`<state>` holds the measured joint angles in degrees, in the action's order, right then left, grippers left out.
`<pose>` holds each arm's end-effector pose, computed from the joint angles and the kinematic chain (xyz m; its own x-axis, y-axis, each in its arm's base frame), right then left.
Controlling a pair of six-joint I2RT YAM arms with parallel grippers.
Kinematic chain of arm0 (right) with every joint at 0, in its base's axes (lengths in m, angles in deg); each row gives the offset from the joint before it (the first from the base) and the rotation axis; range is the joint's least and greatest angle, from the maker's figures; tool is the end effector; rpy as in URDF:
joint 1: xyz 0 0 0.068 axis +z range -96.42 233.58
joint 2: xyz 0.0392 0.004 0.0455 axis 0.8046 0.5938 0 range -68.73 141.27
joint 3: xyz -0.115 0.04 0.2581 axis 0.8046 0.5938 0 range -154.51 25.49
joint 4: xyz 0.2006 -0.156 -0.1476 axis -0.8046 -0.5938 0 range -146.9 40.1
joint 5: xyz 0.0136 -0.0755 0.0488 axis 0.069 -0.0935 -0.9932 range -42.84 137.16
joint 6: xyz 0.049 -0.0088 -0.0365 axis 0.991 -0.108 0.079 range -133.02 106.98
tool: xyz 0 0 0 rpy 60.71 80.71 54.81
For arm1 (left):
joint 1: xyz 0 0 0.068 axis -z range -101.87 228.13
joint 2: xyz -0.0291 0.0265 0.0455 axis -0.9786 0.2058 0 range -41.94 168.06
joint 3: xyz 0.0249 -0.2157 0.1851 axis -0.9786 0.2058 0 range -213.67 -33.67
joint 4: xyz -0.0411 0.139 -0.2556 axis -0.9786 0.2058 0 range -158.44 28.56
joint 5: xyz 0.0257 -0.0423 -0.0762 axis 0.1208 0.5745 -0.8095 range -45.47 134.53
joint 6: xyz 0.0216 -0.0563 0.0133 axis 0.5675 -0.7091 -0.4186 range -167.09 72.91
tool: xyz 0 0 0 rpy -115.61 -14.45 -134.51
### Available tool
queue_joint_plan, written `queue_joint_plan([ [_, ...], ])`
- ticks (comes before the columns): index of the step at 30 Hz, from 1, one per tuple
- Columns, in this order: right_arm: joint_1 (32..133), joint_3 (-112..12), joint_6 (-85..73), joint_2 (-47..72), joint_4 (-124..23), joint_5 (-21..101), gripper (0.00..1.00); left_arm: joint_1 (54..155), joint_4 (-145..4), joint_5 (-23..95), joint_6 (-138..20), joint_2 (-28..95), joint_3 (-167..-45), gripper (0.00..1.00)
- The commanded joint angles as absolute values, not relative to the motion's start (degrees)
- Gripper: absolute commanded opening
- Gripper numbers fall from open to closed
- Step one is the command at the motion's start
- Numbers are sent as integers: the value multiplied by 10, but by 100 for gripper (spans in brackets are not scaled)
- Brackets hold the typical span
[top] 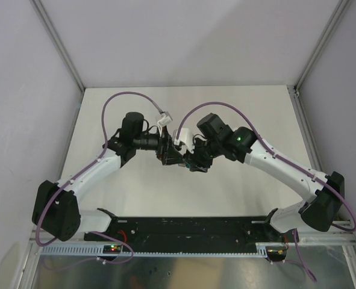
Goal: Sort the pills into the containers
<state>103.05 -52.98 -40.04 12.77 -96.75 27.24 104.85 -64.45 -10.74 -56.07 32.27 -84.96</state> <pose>0.2070 0.2667 0.3425 -0.0531 -0.7194 -0.6925 -0.9894 0.1315 -0.0608 0.2640 -0.1757 0.2810 -0.5413 0.1731 -0.8228 0.8366 0.2088 -0.5065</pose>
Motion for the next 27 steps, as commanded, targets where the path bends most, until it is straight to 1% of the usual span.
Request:
queue_joint_plan([
  [1, 1028, -553, -395, 125, -951, 297, 4, 1056, -643, -134, -548, 335, -851, 96],
  [6, 1029, -552, -393, 124, -948, 309, 4, 1059, -643, -144, -554, 346, -854, 93],
  [11, 1029, -549, -390, 123, -941, 320, 3, 1061, -643, -146, -556, 351, -852, 91],
  [16, 1030, -548, -388, 120, -936, 327, 2, 1061, -642, -149, -558, 353, -855, 86],
  [27, 1033, -543, -387, 121, -931, 338, 1, 1062, -642, -155, -564, 356, -861, 79],
])
